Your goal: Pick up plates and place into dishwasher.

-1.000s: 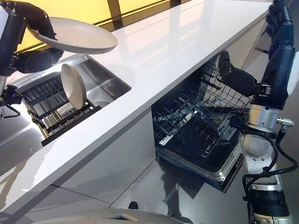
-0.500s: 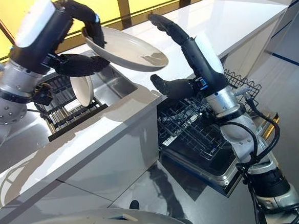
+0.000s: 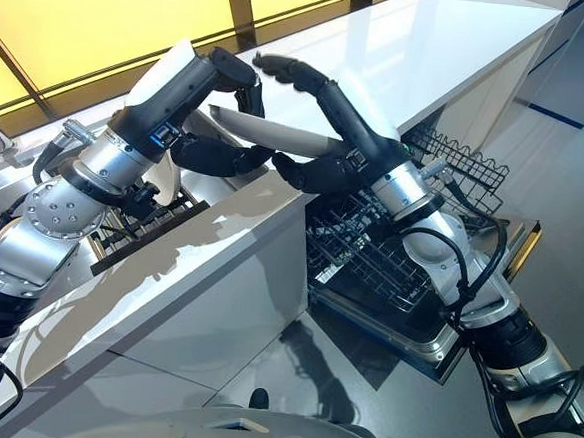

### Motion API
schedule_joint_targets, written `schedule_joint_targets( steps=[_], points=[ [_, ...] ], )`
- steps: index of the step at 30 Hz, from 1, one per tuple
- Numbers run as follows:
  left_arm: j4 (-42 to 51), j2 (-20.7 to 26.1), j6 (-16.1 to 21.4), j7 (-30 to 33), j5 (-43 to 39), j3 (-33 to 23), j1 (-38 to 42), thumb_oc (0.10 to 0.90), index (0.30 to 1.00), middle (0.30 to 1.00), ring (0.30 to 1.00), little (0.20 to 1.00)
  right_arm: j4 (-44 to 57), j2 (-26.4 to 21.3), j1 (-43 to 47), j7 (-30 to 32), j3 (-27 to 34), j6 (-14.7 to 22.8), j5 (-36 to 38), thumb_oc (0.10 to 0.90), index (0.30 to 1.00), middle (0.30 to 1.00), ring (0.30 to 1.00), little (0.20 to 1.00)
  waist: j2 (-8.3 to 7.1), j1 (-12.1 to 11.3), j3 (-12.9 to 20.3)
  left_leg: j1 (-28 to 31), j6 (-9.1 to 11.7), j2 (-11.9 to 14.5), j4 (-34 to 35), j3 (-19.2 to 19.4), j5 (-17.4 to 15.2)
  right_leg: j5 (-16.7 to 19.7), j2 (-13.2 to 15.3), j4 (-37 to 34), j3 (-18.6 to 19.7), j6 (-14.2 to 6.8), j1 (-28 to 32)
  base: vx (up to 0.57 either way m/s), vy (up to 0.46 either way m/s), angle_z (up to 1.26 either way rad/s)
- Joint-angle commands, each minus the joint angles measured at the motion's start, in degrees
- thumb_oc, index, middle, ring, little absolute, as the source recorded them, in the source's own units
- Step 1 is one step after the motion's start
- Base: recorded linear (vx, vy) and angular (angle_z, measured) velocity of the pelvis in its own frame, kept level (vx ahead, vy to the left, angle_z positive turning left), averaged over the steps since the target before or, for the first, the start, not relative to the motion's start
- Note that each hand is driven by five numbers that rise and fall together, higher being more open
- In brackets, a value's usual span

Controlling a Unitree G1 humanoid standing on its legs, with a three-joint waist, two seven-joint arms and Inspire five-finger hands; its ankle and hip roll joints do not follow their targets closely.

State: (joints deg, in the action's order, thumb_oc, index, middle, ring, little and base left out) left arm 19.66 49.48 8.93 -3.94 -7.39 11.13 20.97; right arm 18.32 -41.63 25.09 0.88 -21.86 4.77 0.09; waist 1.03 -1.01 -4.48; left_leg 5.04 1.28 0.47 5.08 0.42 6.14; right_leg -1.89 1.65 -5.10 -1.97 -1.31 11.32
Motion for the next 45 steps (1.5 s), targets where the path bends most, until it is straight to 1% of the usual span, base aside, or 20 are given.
schedule_joint_targets(
  steps=[1,2,3,4,5,6,7,8,14,15,16,19,26,27,31,37,38,41,42,45],
  points=[
    [3.04,-1.88,5.18,2.08,-5.54,0.55,10.09,0.16,0.352,0.352,0.352,0.26,1.87,2.63,5.69,7.28,2.67,2.39,-2.69,0.1,0.3,0.3,0.3,0.2,-1.35,0.53,4.36,1.62,-2.18,-3.13,-0.08,-0.3,-5.31,4.53,-1.43,0.67,-0.83,-1.98,-4.25,0.0,0.0,0.0],
    [3.26,-1.85,5.28,2.35,-5.54,0.14,9.85,0.191,0.378,0.378,0.378,0.291,1.63,2.67,5.33,8.56,3.14,2.17,-3.83,0.1,0.3,0.3,0.3,0.2,-1.35,0.47,4.36,1.62,-2.2,-3.13,-0.08,-0.28,-5.34,4.51,-1.42,0.67,-0.8,-2.0,-4.23,0.0,0.0,0.0],
    [3.38,-1.75,5.37,2.54,-5.67,-0.23,9.59,0.191,0.378,0.378,0.378,0.291,1.27,2.63,5.04,9.49,3.54,2.18,-4.5,0.1,0.3,0.3,0.3,0.2,-1.31,0.44,4.38,1.63,-2.21,-3.12,-0.08,-0.26,-5.36,4.49,-1.42,0.68,-0.81,-2.01,-4.24,0.0,0.0,0.0],
    [3.52,-1.61,5.55,2.71,-5.77,-0.77,9.22,0.235,0.415,0.415,0.415,0.335,0.86,2.5,4.51,10.77,4.2,2.21,-5.43,0.1,0.3,0.3,0.3,0.2,-1.25,0.4,4.34,1.64,-2.21,-3.1,-0.08,-0.28,-5.35,4.48,-1.43,0.71,-0.81,-2.0,-4.24,0.0,0.0,0.0],
    [3.58,-1.58,5.59,2.79,-5.71,-0.93,9.1,0.235,0.415,0.415,0.415,0.335,0.77,2.45,4.34,11.25,4.39,2.18,-5.7,0.1,0.3,0.3,0.3,0.2,-1.24,0.39,4.32,1.65,-2.21,-3.1,-0.08,-0.29,-5.34,4.48,-1.43,0.71,-0.81,-2.0,-4.23,0.0,0.0,0.0],
    [3.74,-1.35,5.87,2.76,-5.88,-1.72,8.49,0.295,0.467,0.467,0.467,0.395,0.4,2.18,3.71,12.62,5.4,2.47,-6.47,0.1,0.3,0.3,0.3,0.2,-1.2,0.34,4.29,1.62,-2.23,-3.13,-0.08,-0.39,-5.34,4.46,-1.46,0.7,-0.8,-1.99,-4.2,0.0,0.0,0.0],
    [4.04,-1.25,6.02,2.78,-5.88,-2.61,7.67,0.322,0.491,0.491,0.491,0.422,0.28,2.06,2.96,13.83,6.55,2.42,-7.33,0.1,0.3,0.3,0.3,0.2,-1.18,0.24,4.3,1.58,-2.23,-3.16,-0.08,-0.56,-5.34,4.44,-1.5,0.7,-0.81,-1.98,-4.21,0.0,0.0,0.0],
    [3.96,-0.96,6.79,2.89,-6.11,-3.91,6.6,0.399,0.556,0.556,0.556,0.499,-0.51,1.65,1.96,15.55,8.22,3.13,-8.34,0.1,0.3,0.3,0.3,0.2,-1.17,0.08,4.26,1.55,-2.21,-3.19,-0.08,-0.73,-5.35,4.45,-1.49,0.69,-0.91,-2.01,-4.17,0.0,0.002,0.04],
    [3.38,-0.17,10.25,3.86,-6.82,-9.39,1.94,0.435,0.587,0.587,0.587,0.535,-3.32,0.12,-0.95,21.05,14.05,5.08,-9.76,0.1,0.3,0.3,0.3,0.2,-1.17,-0.7,4.26,1.57,-2.25,-3.32,-0.08,-1.48,-5.4,4.41,-1.41,0.62,-1.54,-2.01,-3.98,0.0,-0.005,0.06],
    [3.4,-0.12,10.47,3.95,-6.74,-10.25,1.23,0.482,0.627,0.627,0.627,0.582,-3.68,0.01,-1.27,21.84,14.78,5.43,-9.68,0.1,0.3,0.3,0.3,0.2,-1.18,-0.79,4.28,1.57,-2.22,-3.32,-0.08,-1.59,-5.4,4.4,-1.39,0.61,-1.66,-1.98,-3.94,0.01,-0.014,0.03],
    [3.26,0.27,10.36,4.98,-6.36,-11.37,0.44,0.8,0.9,0.9,0.9,0.9,-4.54,-0.19,-1.37,22.96,15.84,6.03,-9.34,0.1,0.3,0.3,0.3,0.2,-1.15,-0.92,4.29,1.58,-2.15,-3.34,-0.08,-1.8,-5.37,4.43,-1.38,0.61,-1.75,-1.97,-3.92,0.0,0.0,0.0],
    [2.31,0.48,10.48,5.9,-5.82,-12.17,0.1,0.8,0.9,0.9,0.9,0.9,-5.8,-0.37,-1.09,24.77,16.69,6.99,-8.92,0.1,0.3,0.3,0.3,0.2,-1.14,-1.1,4.23,1.57,-2.13,-3.4,-0.08,-2.06,-5.35,4.45,-1.37,0.57,-1.96,-1.95,-3.87,0.01,-0.007,0.07],
    [-5.77,3.29,9.08,10.93,-3.73,-16.89,-3.16,0.8,0.9,0.9,0.9,0.9,-13.32,-1.35,0.95,32.55,22.5,14.03,-2.57,0.1,0.3,0.3,0.3,0.2,-1.06,-2.2,4.35,1.71,-2.0,-3.52,-0.08,-2.79,-5.27,4.27,-1.32,0.38,-2.95,-1.81,-3.42,0.04,-0.013,0.07],
    [-7.25,3.51,8.83,11.93,-3.33,-17.43,-3.66,0.8,0.9,0.9,0.9,0.9,-14.85,-1.48,1.38,33.59,23.03,14.33,-1.97,0.1,0.3,0.3,0.3,0.2,-1.08,-2.35,4.33,1.75,-1.99,-3.54,-0.08,-2.91,-5.27,4.22,-1.29,0.39,-3.11,-1.81,-3.35,0.06,-0.018,0.06],
    [-13.4,3.91,8.99,14.21,-4.51,-20.64,-7.35,0.8,0.9,0.9,0.9,0.9,-21.98,-4.21,1.54,34.96,26.86,13.26,2.42,0.1,0.3,0.3,0.3,0.2,-1.25,-3.19,4.41,1.65,-1.9,-3.59,-0.08,-3.55,-5.09,4.03,-1.13,0.31,-3.85,-1.72,-3.08,0.07,-0.02,0.07],
    [-17.83,3.47,8.74,14.79,-6.47,-24.16,-10.79,0.8,0.9,0.9,0.9,0.9,-30.67,-7.52,0.45,36.6,30.81,10.39,3.61,0.1,0.3,0.3,0.3,0.2,-1.59,-4.1,4.51,1.92,-1.89,-3.51,-0.08,-4.25,-5.48,3.16,-1.02,0.51,-4.66,-1.44,-2.42,0.1,-0.036,0.14],
    [-18.81,3.22,8.73,14.75,-6.81,-24.65,-11.24,0.8,0.9,0.9,0.9,0.9,-33.26,-8.42,0.34,36.1,31.39,9.0,4.23,0.1,0.3,0.3,0.3,0.2,-1.64,-4.32,4.31,1.88,-1.87,-3.43,-0.08,-4.26,-4.96,3.23,-0.94,1.05,-5.05,-1.29,-2.58,0.15,-0.05,0.22],
    [-20.31,2.97,8.26,14.37,-7.54,-25.11,-11.92,0.8,0.9,0.9,0.9,0.9,-39.35,-9.97,-0.35,35.24,31.69,7.37,5.84,0.1,0.3,0.3,0.3,0.2,-1.7,-4.79,4.02,2.46,-1.87,-3.27,-0.08,-4.73,-5.45,1.87,-0.85,2.4,-5.74,-1.09,-2.27,0.13,-0.056,0.13],
    [-20.44,2.96,8.34,14.36,-7.52,-25.13,-11.95,0.8,0.9,0.9,0.9,0.9,-39.94,-10.21,-0.37,35.11,31.74,7.58,6.0,0.1,0.3,0.3,0.3,0.2,-1.69,-4.8,3.96,2.52,-1.87,-3.27,-0.08,-4.8,-5.44,1.71,-0.83,2.62,-5.84,-1.07,-2.27,0.11,-0.056,0.06],
    [-21.79,3.28,8.11,13.56,-7.66,-25.49,-12.87,0.8,0.9,0.9,0.9,0.9,-44.59,-11.41,-1.51,33.52,32.03,4.98,6.33,0.1,0.3,0.3,0.3,0.2,-1.72,-5.23,3.42,2.8,-1.87,-3.19,-0.21,-5.21,-5.34,0.85,-0.81,4.04,-6.55,-0.81,-2.29,0.11,-0.067,0.14]
  ],
)
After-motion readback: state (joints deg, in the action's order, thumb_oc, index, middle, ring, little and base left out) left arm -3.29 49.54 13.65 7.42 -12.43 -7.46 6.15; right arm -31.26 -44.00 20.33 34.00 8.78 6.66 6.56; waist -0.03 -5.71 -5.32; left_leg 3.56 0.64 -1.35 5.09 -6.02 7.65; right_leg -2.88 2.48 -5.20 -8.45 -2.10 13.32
